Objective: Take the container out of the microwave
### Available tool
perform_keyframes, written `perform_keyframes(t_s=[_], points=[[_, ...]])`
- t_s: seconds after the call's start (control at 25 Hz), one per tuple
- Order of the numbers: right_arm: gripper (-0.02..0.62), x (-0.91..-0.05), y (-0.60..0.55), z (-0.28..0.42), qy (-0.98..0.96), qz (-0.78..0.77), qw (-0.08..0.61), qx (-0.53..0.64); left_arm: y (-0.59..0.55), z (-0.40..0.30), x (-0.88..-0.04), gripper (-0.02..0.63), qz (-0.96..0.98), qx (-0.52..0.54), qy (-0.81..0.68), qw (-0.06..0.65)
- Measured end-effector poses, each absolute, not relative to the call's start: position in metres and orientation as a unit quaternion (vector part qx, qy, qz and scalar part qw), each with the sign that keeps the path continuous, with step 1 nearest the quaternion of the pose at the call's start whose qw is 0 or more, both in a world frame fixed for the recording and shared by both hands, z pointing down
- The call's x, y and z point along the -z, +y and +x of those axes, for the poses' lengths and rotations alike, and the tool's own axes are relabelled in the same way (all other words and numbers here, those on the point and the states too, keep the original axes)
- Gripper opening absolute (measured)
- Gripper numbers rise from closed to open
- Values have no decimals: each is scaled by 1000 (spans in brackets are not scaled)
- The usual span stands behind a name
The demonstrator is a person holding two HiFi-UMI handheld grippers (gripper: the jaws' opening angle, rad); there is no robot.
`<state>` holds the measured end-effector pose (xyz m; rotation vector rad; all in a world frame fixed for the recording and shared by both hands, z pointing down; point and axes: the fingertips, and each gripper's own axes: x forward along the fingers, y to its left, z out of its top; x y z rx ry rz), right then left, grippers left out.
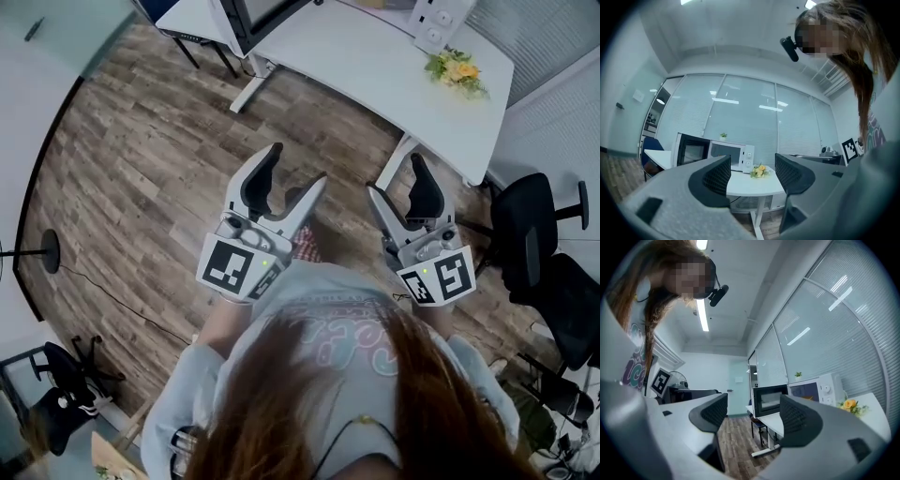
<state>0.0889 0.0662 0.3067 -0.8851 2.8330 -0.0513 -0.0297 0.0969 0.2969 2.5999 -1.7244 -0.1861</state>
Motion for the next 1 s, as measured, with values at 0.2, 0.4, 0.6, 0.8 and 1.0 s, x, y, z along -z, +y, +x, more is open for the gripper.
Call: perform_keyframes(t_s=[0.2,0.4,0.6,0.8,1.0], points=[[335,-303,26,65,947,-308,89,12,53,-52,-293,267,842,57,-536,2],[335,-298,-11,43,943,-320,89,9,9,-74,-287,267,850,61,-524,0],[334,-295,-48,22,940,-330,86,9,-30,-94,-284,267,855,61,-515,1],[334,-293,-85,1,935,-343,87,15,-67,-116,-281,267,861,59,-506,2],[334,-291,-114,-16,930,-357,88,17,-100,-131,-282,267,870,57,-490,8]])
